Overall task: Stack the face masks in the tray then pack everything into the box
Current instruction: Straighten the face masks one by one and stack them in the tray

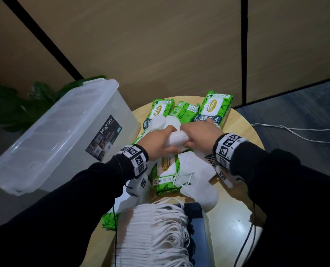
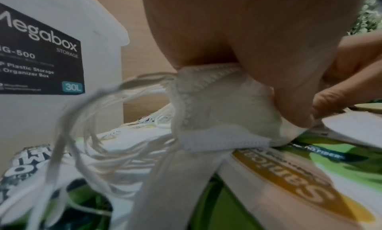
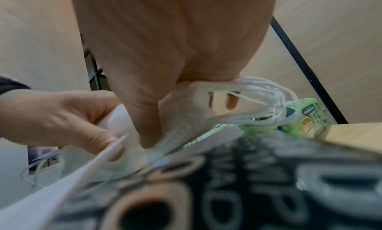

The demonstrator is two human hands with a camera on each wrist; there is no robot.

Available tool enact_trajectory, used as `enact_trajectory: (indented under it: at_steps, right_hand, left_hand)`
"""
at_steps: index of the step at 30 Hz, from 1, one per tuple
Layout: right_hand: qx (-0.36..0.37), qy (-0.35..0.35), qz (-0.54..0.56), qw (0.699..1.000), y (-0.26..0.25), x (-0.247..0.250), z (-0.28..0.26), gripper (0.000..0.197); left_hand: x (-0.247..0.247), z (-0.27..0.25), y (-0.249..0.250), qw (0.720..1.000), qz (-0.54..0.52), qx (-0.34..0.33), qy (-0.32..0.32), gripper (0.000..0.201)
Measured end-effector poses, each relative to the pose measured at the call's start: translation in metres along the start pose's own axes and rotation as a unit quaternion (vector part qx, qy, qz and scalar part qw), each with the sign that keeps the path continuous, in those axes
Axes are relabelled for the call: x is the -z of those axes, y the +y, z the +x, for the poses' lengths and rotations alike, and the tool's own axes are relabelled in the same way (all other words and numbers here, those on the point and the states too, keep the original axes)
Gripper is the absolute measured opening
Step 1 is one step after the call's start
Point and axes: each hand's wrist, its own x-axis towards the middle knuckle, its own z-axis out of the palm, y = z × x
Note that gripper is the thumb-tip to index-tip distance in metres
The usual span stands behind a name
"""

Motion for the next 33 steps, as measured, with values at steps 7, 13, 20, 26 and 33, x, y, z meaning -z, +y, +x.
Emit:
enact_trajectory:
  at_steps: [7,13,20,26,33]
  right_hand:
    - [0.003,0.024,0.034,0.999,-0.003,0.009,-0.003,0.03]
    - [-0.083,0.115,0.33,0.933,-0.004,0.033,-0.014,0.036]
    - [-0.087,0.027,0.787,0.611,-0.033,0.055,-0.014,0.026]
    - [-0.15,-0.01,0.768,0.623,-0.054,0.053,-0.006,0.034]
    - [-0.205,0.122,0.633,0.737,-0.07,0.035,0.003,0.026]
  left_hand:
    - [0.006,-0.006,0.004,0.999,0.035,0.007,0.026,0.051]
    - [0.055,-0.044,-0.023,0.996,-0.079,0.019,0.041,0.051]
    - [0.066,-0.102,-0.064,0.976,-0.211,0.05,0.022,0.054]
    - [0.043,-0.124,-0.073,0.956,-0.288,0.051,-0.013,0.051]
    - [0.021,-0.139,-0.1,0.948,-0.311,0.07,-0.008,0.058]
